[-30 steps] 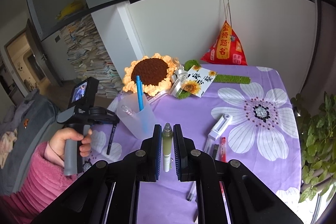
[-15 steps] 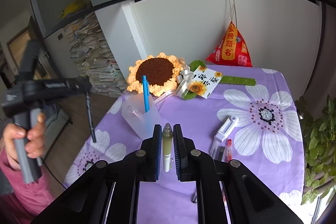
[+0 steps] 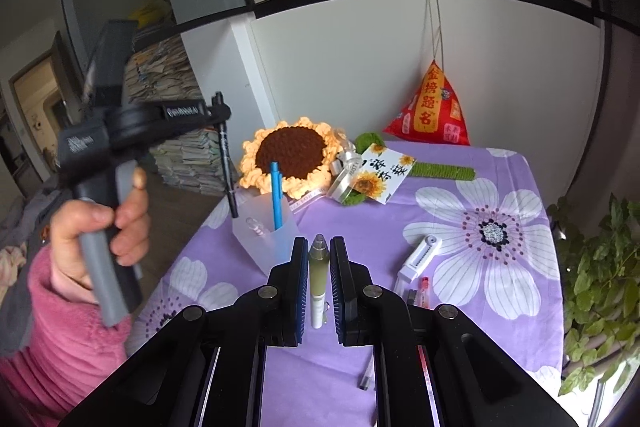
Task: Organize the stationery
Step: 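Lower the black marker into the frosted cup and open the left gripper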
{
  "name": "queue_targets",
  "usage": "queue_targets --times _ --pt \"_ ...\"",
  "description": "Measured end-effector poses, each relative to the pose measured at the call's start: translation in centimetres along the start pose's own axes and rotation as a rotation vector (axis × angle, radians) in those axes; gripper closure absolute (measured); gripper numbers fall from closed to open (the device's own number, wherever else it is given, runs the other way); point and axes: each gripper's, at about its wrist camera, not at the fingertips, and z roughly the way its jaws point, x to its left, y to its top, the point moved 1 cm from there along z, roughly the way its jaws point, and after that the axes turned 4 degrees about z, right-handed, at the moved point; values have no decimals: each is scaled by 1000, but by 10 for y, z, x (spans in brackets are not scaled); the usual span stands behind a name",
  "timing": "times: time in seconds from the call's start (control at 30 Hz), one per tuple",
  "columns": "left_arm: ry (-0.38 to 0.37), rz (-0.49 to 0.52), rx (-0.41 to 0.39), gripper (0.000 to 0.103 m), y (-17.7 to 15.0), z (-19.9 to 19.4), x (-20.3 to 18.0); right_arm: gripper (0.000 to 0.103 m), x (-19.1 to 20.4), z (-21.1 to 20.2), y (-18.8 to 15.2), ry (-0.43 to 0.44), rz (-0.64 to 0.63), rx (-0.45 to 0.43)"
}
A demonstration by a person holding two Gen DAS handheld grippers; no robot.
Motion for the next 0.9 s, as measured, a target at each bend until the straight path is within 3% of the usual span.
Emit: queue_targets --times 0.37,0.63,0.8,0.83,0.9 --pt "-25 -34 88 94 -46 28 16 91 6 3 26 -2 -10 -49" --pt "-68 -60 132 94 -65 21 21 91 16 7 49 28 -23 -88" --pt "-98 -70 109 94 -68 0 26 91 29 17 60 36 -46 -97" --pt "-98 -61 107 91 -68 -5 26 91 32 22 62 41 -47 -96" --pt "-97 -54 112 74 -70 -12 28 91 35 29 66 49 -44 -92"
